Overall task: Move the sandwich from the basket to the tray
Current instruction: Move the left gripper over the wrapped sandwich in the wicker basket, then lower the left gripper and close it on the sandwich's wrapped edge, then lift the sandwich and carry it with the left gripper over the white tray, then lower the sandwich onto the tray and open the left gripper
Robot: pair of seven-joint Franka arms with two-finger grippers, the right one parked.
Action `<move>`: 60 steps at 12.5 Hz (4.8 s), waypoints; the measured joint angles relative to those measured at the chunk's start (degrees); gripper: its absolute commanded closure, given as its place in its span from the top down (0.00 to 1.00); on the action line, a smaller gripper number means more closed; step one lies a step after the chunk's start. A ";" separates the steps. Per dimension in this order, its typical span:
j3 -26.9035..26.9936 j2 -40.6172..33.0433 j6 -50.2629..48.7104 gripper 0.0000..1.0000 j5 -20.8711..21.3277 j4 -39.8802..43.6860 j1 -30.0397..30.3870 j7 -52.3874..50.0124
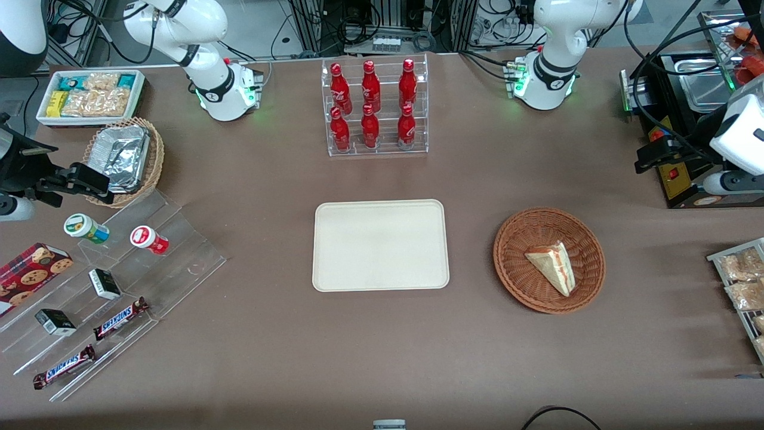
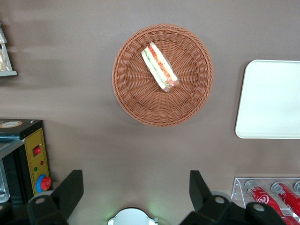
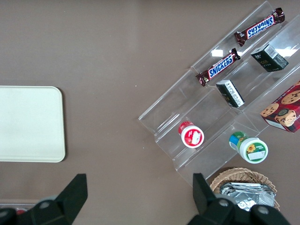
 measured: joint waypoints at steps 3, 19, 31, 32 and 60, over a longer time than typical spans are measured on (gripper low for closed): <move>-0.02 0.03 -0.02 1.00 1.96 0.00 -0.53 -0.25; -0.59 14.17 48.61 1.00 5.86 -28.80 -6.49 -46.18; -0.59 16.27 57.26 0.00 8.54 -33.92 -6.51 -47.53; -0.59 16.43 57.26 0.00 8.55 -33.62 -6.53 -47.55; -1.57 36.32 42.70 0.00 5.85 -1.55 -45.17 -46.67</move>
